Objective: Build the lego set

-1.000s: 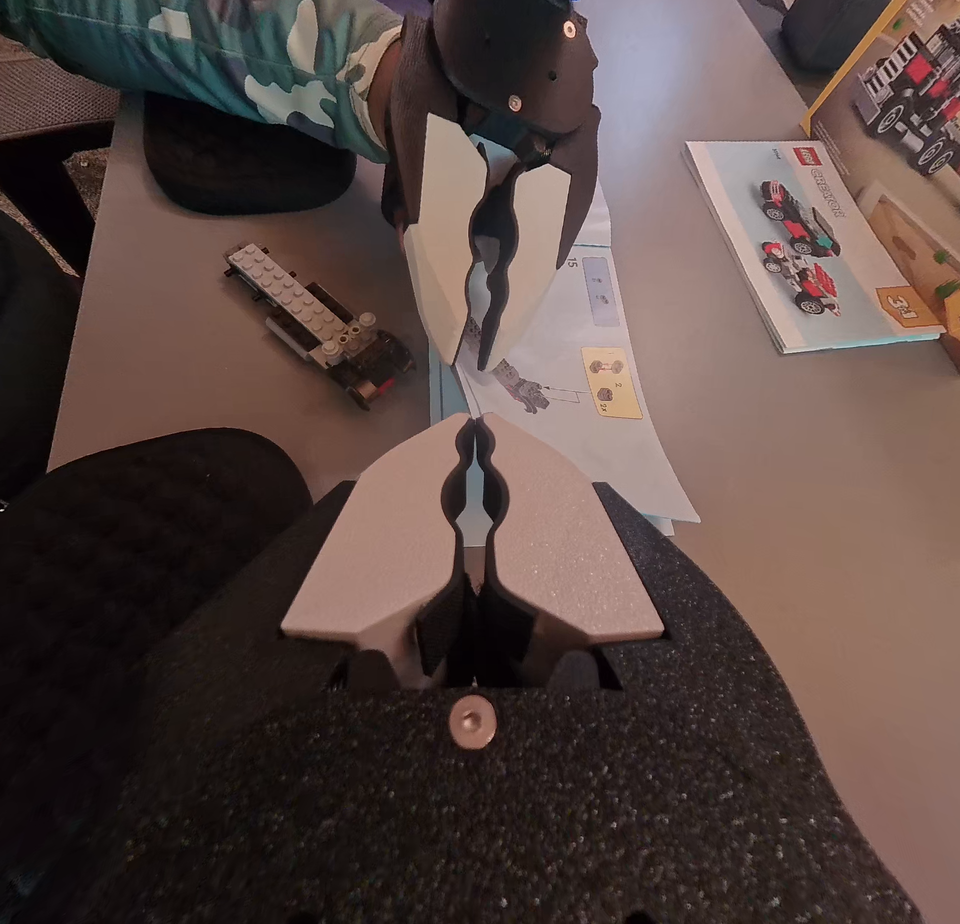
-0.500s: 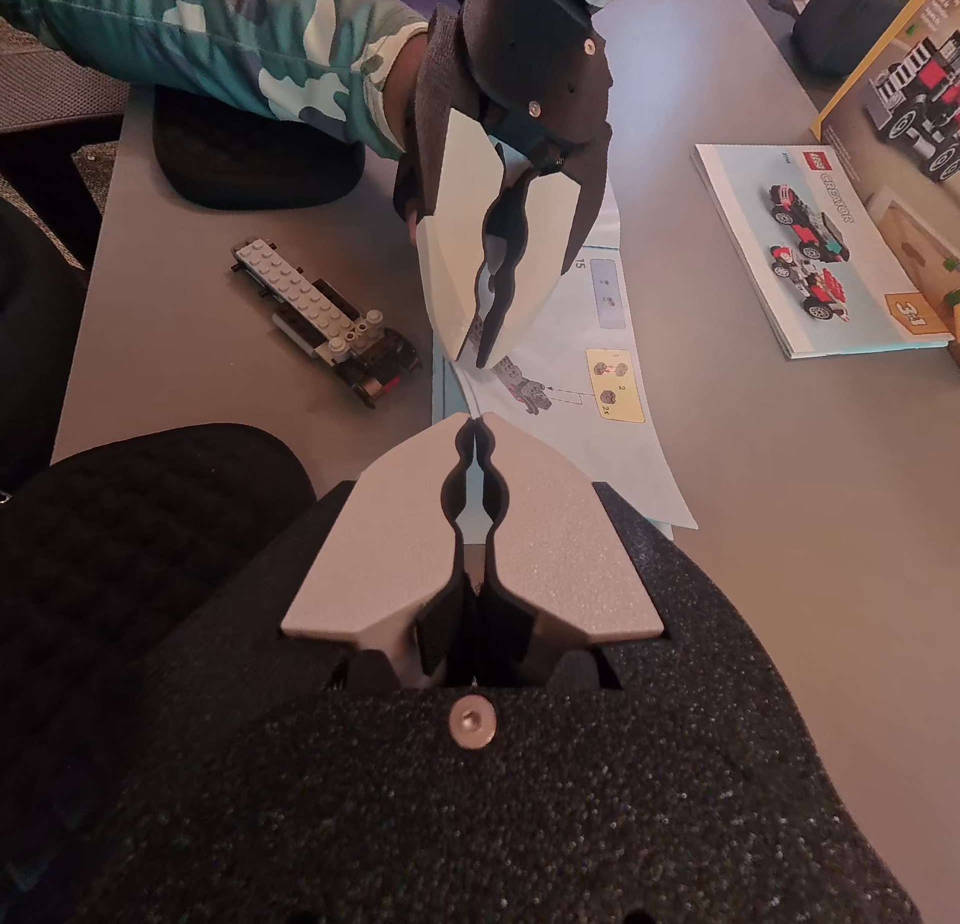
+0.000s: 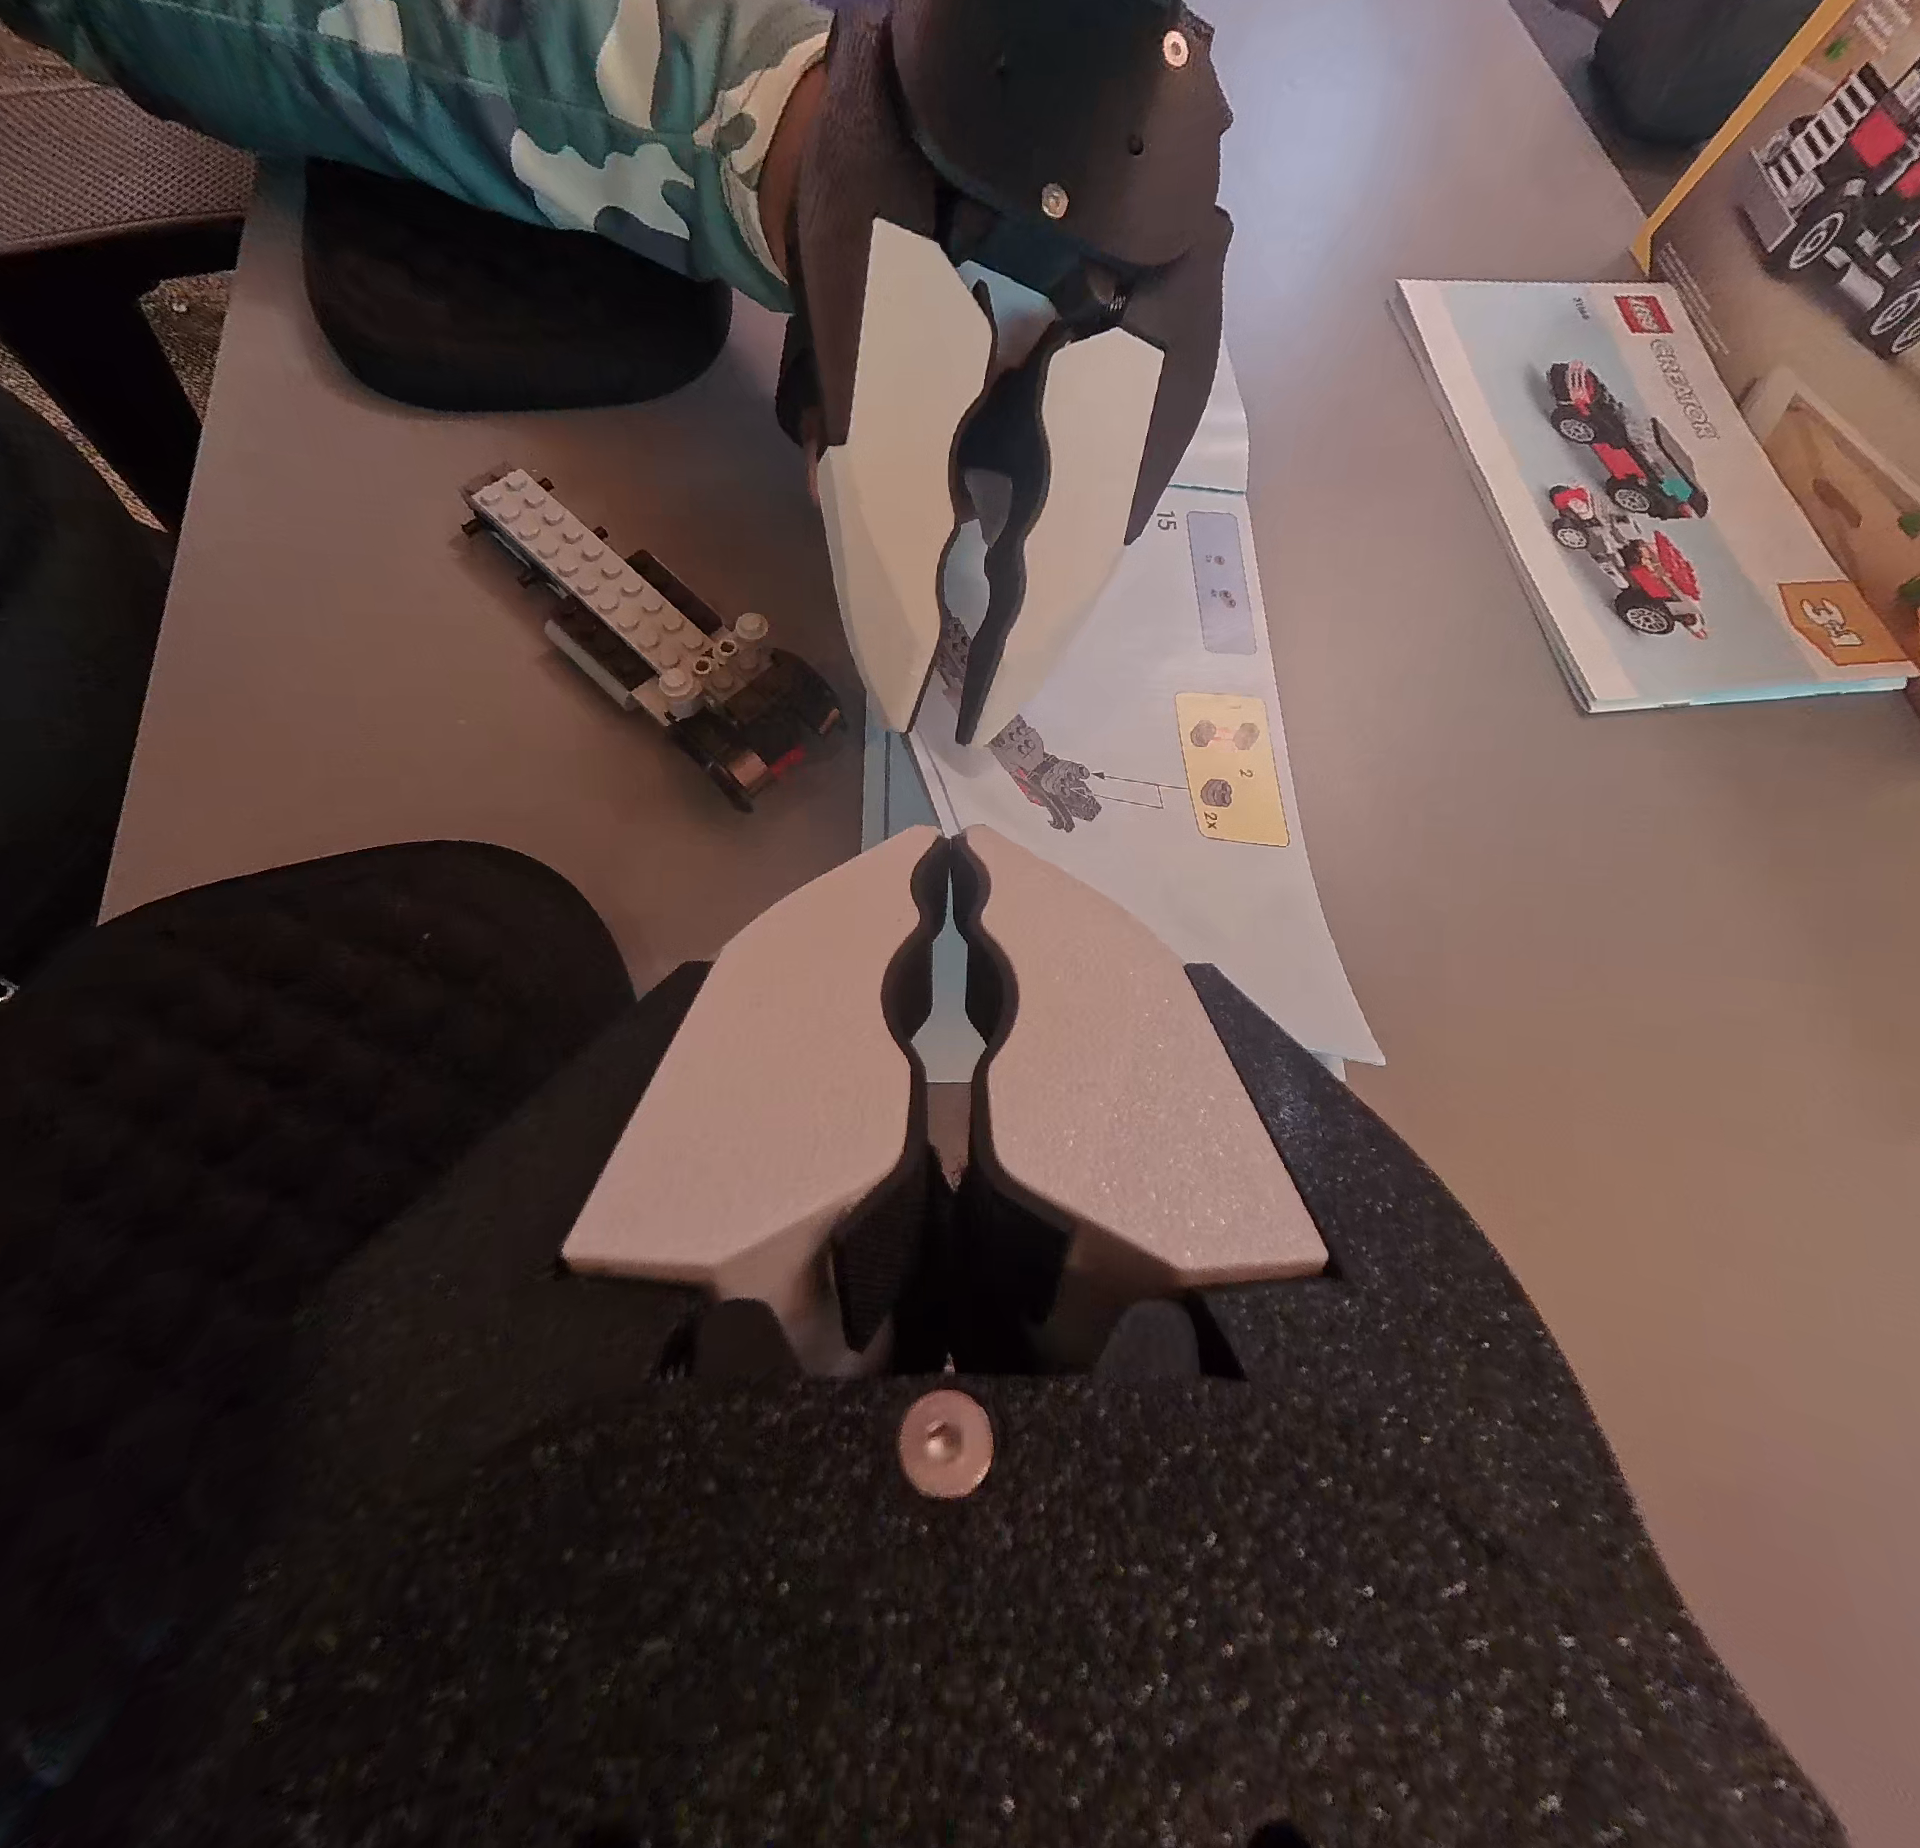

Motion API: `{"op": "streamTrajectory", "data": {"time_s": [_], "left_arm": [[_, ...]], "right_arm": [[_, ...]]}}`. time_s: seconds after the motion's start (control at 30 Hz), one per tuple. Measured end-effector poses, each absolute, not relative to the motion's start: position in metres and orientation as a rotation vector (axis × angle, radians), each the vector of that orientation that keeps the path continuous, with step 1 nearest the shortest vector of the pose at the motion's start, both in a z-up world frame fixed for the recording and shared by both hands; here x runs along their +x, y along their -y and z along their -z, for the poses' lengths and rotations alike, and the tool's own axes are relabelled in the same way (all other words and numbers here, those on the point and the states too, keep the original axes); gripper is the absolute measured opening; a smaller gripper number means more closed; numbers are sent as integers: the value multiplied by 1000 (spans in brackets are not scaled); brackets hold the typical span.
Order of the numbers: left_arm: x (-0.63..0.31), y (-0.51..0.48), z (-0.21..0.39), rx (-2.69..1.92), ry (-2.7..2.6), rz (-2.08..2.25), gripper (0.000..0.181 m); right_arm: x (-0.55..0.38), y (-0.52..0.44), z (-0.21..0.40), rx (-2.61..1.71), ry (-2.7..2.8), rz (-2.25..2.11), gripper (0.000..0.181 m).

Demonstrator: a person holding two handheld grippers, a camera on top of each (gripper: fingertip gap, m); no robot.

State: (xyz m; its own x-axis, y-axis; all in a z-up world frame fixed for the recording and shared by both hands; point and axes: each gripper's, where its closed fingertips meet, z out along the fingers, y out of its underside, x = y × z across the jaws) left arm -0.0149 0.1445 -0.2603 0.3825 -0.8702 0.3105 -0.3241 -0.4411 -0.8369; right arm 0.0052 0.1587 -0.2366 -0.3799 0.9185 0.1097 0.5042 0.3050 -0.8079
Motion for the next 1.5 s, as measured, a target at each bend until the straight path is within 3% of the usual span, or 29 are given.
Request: {"op": "streamTrajectory", "data": {"time_s": [0.5,0.7,0.93,1.03,1.13,1.3,1.5], "left_arm": [[-15,-147,259,-1917,-1078,886,0],[-20,-151,252,-1903,-1017,909,0],[-27,-158,268,-1970,-1039,769,1],[-34,-163,282,-2037,-1046,666,12],[-37,-164,294,-2103,-1033,666,11],[-39,-165,301,-2176,-985,676,6],[-38,-168,301,-2210,-903,699,2]], "right_arm": [[3,-162,238,-1263,1965,-930,2],[3,-169,247,-1330,1940,-898,36],[12,-179,270,-1446,1980,-810,46],[11,-211,282,-1653,1827,-675,72],[7,-234,295,-1856,1661,-646,81],[-5,-240,302,-1894,1591,-700,66],[-1,-219,300,-1898,1651,-561,79]]}}
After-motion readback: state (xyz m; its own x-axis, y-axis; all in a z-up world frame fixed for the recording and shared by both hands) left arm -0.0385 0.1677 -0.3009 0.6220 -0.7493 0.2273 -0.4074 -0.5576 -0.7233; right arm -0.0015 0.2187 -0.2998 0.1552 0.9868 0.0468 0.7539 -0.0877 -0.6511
